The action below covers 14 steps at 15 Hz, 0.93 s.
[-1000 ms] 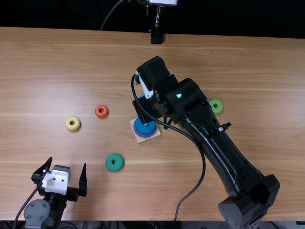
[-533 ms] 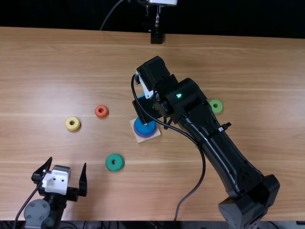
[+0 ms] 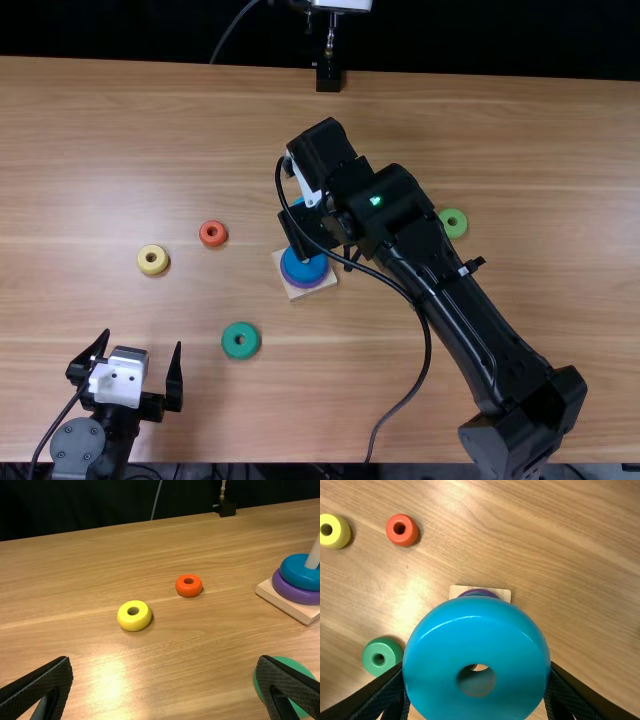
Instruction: Build the Hanoi tower: stack the rings onto the peg from bottom to top in this color order: purple, dark blue, light blue, dark green, light green, yellow, orange.
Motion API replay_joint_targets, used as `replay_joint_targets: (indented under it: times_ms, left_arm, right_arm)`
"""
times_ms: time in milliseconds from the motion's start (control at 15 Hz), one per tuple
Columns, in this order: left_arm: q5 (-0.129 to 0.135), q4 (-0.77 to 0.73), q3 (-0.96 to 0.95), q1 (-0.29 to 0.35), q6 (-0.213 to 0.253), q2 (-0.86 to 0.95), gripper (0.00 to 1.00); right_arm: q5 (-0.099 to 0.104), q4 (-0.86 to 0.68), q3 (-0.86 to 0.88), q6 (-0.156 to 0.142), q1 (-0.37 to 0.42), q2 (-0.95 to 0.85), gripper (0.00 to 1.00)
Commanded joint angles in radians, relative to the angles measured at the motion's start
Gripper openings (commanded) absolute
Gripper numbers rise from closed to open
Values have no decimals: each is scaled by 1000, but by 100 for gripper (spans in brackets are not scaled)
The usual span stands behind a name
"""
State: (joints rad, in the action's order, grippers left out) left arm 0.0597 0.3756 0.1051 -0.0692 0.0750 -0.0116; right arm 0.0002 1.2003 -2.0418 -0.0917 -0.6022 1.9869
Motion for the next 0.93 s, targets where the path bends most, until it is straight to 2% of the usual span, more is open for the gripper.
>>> replay_joint_targets:
  times_ms: [0, 533, 867]
  left_arm:
    - [16, 79, -105, 11, 13, 12, 100]
    - [16, 81, -105, 11, 13, 12, 100]
    - [18, 79, -105, 11, 13, 12, 100]
  right_arm:
    - [2, -3, -6, -6, -16, 16, 0]
    - [2, -5, -6, -15, -42, 16, 0]
    - [5, -3, 25, -4, -36, 18, 0]
